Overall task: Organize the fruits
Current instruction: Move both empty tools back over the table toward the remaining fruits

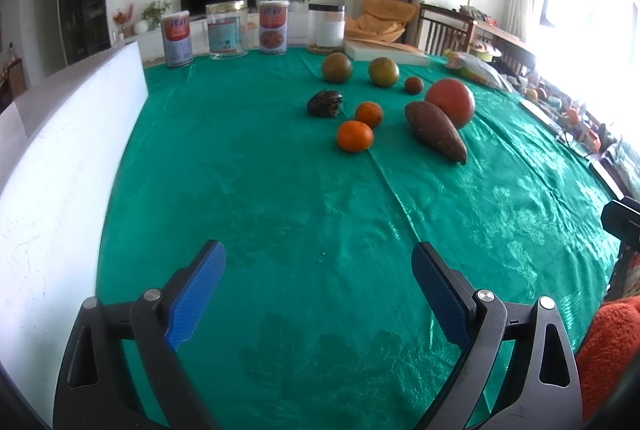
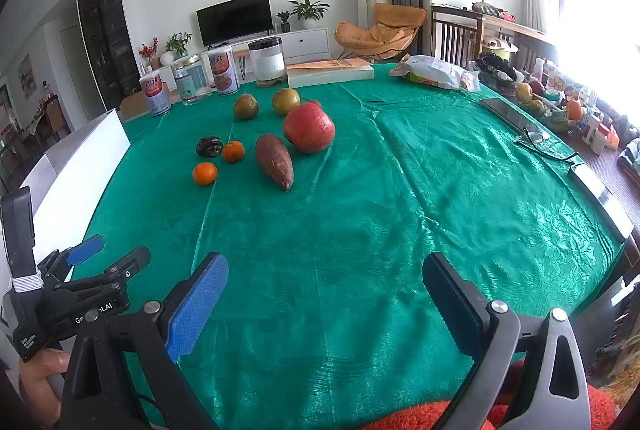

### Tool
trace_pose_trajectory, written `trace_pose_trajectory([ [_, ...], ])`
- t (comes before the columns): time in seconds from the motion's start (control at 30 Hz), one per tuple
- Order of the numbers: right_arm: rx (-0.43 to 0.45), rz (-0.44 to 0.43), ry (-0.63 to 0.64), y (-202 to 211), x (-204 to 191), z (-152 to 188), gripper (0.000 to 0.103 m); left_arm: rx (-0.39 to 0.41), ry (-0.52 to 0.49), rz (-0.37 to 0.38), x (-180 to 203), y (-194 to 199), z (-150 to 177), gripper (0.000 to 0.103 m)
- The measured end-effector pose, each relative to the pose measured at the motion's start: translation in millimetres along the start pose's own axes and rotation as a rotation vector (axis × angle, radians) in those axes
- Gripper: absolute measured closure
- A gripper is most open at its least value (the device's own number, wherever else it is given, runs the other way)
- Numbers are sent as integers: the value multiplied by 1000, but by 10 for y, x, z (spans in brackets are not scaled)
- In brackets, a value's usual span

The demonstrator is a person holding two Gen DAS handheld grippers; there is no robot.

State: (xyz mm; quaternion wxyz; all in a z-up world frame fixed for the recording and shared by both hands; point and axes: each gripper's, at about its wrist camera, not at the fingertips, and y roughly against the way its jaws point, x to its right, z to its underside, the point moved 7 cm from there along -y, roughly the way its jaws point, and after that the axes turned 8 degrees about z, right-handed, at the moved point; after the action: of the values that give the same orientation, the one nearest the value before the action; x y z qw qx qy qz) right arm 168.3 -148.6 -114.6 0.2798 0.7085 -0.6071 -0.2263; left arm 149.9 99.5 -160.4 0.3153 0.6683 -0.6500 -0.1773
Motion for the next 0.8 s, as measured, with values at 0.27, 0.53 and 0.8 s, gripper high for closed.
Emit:
trace_pose_trajectory([
  [0.27, 2, 3, 5, 7, -13, -1, 5, -2, 4, 4, 0, -23, 1, 8],
  [0.53, 2, 3, 4, 8, -16, 0, 5, -2, 1, 4, 9, -26, 6, 8],
  [0.8, 5, 4, 6, 14, -18, -1, 5, -3, -3, 4, 18, -30, 17, 8],
])
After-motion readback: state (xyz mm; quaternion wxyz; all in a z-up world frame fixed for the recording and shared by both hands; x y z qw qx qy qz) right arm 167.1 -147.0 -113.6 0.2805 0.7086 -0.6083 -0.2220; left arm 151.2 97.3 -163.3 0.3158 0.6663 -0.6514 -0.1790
